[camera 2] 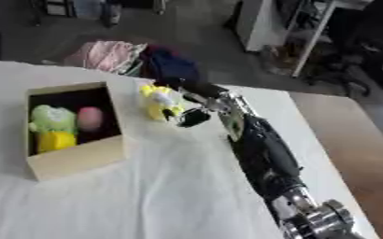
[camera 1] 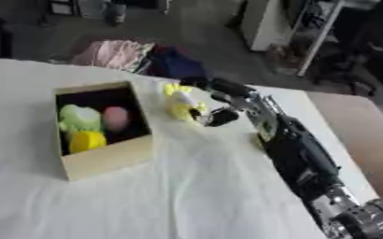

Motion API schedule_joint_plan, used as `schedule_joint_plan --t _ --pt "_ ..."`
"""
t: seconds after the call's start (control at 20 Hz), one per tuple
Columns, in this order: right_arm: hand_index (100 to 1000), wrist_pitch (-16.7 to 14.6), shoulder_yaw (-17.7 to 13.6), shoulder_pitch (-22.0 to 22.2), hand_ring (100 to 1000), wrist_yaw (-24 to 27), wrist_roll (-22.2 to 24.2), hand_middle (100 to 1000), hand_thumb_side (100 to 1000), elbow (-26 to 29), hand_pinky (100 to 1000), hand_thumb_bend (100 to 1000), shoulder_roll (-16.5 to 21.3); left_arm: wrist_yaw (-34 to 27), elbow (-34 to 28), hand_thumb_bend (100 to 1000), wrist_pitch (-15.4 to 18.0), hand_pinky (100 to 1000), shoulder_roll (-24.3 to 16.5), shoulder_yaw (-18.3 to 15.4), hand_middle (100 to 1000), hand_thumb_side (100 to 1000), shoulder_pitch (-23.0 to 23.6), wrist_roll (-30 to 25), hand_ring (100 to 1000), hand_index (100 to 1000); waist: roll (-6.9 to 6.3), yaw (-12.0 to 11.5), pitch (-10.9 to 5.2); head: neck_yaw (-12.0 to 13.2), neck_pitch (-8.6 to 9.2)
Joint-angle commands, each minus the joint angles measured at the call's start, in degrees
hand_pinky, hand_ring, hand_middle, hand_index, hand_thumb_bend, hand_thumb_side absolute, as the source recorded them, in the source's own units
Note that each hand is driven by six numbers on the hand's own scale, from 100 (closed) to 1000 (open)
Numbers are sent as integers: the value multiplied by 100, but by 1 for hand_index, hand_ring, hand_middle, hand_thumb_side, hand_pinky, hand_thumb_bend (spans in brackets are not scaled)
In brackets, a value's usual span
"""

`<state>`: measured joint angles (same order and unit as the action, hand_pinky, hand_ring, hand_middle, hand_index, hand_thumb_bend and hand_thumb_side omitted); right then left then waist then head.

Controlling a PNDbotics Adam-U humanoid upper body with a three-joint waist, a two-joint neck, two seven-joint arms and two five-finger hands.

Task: Pick up objects on the table and place them in the box.

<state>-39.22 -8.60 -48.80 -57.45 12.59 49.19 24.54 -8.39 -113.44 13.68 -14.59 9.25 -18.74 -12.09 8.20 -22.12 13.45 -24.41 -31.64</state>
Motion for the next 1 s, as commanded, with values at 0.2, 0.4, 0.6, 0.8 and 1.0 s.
schedule_joint_plan --t 0.2,0.4,0.6,0.8,1.0 --pt "1000 405 -100 -66 945 -733 -648 983 238 -99 893 100 5 -4 -115 100 13 735 -14 -11 563 600 -107 -26 689 738 -52 -46 13 -73 80" --pt "1000 577 -67 -46 923 -1199 -917 970 204 -265 873 100 -63 -7 -115 100 10 735 -10 -5 563 599 -126 -35 689 738 -29 -80 28 -93 90" --pt "974 758 -76 -30 784 -1557 -1104 838 225 -405 749 100 -140 -14 -115 100 7 735 -7 0 563 598 -140 -40 689 738 -15 -105 41 -107 98" --pt "743 916 -115 -16 549 -1617 -1562 569 207 -420 540 100 -174 -14 -115 100 6 735 -9 -3 562 597 -140 -36 689 738 -10 -101 45 -101 105" --pt "503 1019 -153 0 359 -1434 -2266 334 160 -371 343 100 -175 -7 -115 100 4 735 -9 -8 562 598 -135 -32 689 739 -17 -83 43 -91 109"
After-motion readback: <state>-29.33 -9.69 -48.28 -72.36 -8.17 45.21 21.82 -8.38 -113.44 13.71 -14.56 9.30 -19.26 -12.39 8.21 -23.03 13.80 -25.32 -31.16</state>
